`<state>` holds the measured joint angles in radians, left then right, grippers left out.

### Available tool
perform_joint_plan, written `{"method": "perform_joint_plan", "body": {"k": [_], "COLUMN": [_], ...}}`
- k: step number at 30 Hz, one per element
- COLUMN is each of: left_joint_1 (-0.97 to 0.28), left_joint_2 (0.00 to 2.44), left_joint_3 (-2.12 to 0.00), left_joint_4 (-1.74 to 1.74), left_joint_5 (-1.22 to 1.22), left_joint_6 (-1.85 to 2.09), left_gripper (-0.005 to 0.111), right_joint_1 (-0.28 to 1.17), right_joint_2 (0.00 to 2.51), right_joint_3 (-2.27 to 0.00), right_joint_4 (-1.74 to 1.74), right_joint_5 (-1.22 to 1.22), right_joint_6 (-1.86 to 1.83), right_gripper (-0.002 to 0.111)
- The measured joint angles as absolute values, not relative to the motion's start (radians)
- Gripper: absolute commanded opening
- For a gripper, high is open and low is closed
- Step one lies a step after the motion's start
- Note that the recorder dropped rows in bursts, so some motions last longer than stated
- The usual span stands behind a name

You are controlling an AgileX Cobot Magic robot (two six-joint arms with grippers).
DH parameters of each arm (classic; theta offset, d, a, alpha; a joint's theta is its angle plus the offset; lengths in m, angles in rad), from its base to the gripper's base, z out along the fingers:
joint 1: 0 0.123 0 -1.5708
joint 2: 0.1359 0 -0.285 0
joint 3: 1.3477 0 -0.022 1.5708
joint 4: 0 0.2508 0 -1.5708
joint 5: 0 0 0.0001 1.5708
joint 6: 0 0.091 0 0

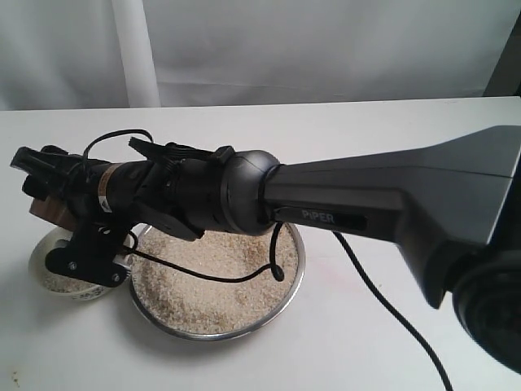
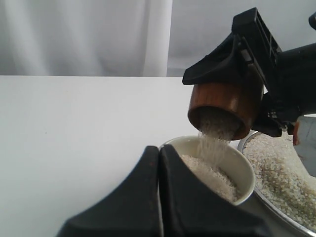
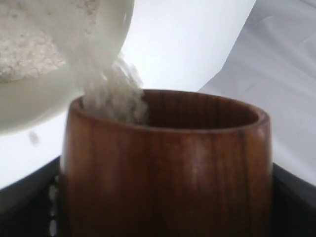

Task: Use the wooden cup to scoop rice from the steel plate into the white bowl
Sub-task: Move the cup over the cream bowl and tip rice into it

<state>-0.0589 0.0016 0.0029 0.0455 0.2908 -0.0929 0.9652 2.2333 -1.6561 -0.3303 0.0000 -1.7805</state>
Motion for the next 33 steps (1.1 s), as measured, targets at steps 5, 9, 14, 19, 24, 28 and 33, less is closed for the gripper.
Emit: {"method": "perform_joint_plan", "body": {"k": [5,9,14,19,24,28,33], "left_joint_1": [-0.059,-0.059,-0.059,-0.059,-0.059,-0.059,-0.059], "left_joint_2": [0.002,0.002,0.002,0.002,0.002,0.002,0.002], "left_joint_3": [0.003,0.003,0.003,0.003,0.003,0.003,0.003], "left_joint_4": [0.045,0.045,0.045,0.045,0.045,0.045,0.045], "left_joint_5": [0.291,0.291,0.291,0.291,0.291,0.291,0.291], "left_joint_6": [-0.093,-0.093,-0.093,-0.093,-0.093,-0.093,-0.093], "left_gripper": [0.0,0.0,0.0,0.0,0.0,0.0,0.0], "right_joint_1": [0.965,0.965,0.965,0.965,0.965,0.965,0.965], "right_joint_2": [2.233,2.233,2.233,2.233,2.233,2.233,2.233], "right_joint_3": [-1.656,-1.656,-1.656,-1.656,-1.656,-1.656,-1.656], "right_joint_4": [-0.33,-0.33,-0.33,-0.346,-0.351,-0.35,-0.342], "right_joint_5": [-0.008,-0.028,-0.039,-0.041,-0.043,-0.043,-0.043], "right_joint_6": [-1.849,-1.909,-1.968,-2.005,-2.035,-2.025,-1.819], "right_gripper": [0.0,0.0,0.0,0.0,0.0,0.0,0.0]}}
